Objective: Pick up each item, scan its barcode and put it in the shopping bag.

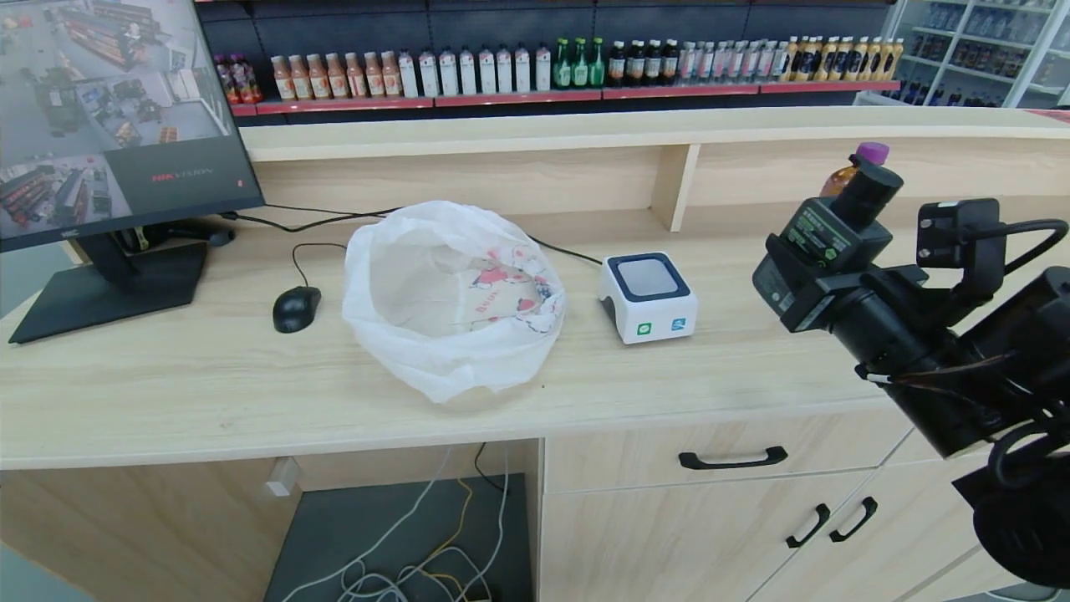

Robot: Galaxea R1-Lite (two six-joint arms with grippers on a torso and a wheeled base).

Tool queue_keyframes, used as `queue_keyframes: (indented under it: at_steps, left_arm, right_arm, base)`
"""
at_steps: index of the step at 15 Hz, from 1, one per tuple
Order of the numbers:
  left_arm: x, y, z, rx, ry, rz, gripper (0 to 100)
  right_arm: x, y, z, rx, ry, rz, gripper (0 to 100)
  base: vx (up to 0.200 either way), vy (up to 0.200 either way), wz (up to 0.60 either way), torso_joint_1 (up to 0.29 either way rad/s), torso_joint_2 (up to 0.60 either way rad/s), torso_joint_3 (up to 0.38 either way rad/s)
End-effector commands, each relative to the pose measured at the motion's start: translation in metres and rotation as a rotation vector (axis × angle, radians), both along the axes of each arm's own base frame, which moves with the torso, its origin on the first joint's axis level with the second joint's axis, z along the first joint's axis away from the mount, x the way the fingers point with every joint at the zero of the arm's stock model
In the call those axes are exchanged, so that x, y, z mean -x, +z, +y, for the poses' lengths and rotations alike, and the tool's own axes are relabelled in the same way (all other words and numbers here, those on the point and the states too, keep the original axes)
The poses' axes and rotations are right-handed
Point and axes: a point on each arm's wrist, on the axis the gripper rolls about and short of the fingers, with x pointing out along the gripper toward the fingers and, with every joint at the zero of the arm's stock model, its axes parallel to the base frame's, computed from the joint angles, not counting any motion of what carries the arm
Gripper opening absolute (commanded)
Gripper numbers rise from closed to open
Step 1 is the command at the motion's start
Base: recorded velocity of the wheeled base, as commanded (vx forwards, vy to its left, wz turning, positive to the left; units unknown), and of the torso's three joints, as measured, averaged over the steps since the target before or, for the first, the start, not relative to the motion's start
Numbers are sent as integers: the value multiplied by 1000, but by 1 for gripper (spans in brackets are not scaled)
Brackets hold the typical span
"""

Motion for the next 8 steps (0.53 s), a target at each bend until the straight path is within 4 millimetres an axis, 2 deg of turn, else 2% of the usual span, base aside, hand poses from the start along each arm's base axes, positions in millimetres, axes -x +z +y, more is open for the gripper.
queue_keyframes:
  at_steps: [1, 3, 8]
  left_arm:
    - [0, 0, 0, 1, 0, 0, 100]
    - [0, 0, 0, 1, 0, 0, 100]
    - [0, 0, 0, 1, 0, 2, 100]
  right_arm:
    - [-5, -3, 11, 8, 49, 1, 0]
    - [-12, -11, 16, 74, 146, 5, 0]
    - [-50, -1, 33, 193, 215, -148, 0]
  base:
    - [0, 0, 0, 0, 0, 0]
    - [0, 0, 0, 0, 0, 0]
    - [0, 0, 0, 0, 0, 0]
